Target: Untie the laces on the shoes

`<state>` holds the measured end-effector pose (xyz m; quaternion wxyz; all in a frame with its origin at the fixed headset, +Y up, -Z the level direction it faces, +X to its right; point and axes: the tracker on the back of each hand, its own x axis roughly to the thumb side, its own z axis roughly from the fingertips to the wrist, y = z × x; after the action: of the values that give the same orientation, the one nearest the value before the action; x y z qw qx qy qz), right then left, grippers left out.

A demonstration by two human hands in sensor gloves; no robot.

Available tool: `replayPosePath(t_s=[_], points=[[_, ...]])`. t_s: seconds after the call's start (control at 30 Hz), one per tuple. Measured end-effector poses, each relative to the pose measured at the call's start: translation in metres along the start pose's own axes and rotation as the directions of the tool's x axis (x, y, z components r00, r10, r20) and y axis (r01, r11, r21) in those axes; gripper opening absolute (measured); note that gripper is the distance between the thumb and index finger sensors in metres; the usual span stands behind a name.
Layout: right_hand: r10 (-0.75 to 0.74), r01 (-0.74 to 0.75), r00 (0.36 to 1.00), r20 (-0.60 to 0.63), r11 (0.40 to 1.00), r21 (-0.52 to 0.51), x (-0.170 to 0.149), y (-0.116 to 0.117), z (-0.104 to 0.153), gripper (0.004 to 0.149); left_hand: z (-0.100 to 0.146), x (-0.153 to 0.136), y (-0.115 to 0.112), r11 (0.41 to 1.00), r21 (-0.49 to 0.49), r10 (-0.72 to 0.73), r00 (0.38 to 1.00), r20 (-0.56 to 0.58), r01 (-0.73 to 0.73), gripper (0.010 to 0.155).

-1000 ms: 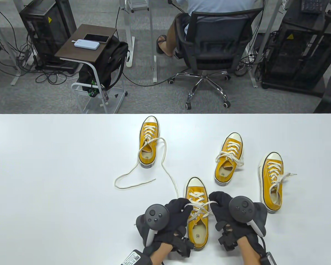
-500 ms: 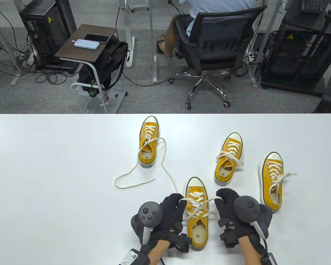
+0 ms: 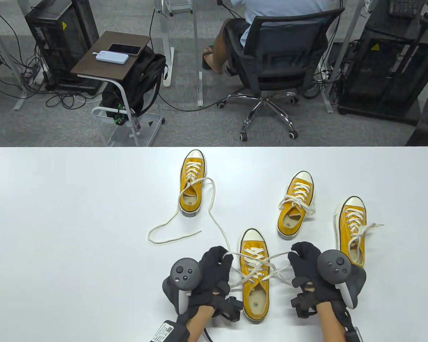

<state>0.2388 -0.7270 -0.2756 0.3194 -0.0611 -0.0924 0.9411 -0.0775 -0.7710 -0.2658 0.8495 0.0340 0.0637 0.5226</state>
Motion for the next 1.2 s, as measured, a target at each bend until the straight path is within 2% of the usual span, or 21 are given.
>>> replayPosePath(t_s=[0.6, 1.0, 1.2], points=[[-0.096, 0.084, 0.987, -0.130, 0.992, -0.094, -0.025, -0.020, -0.002, 0.039, -0.006, -0.013, 0.015, 0.995, 0.082, 0.063, 0.995, -0.074, -0.057, 0.042], [-0.273, 0.207, 0.929, -0.249, 0.943, -0.260, -0.048, -0.043, 0.002, 0.039, -0.012, -0.027, 0.030, 0.986, 0.136, 0.115, 0.982, -0.148, -0.095, 0.042], [-0.246, 0.180, 0.932, -0.266, 0.952, -0.248, -0.050, -0.043, 0.002, 0.038, -0.015, -0.036, 0.035, 0.985, 0.152, 0.115, 0.974, -0.193, -0.086, 0.043]])
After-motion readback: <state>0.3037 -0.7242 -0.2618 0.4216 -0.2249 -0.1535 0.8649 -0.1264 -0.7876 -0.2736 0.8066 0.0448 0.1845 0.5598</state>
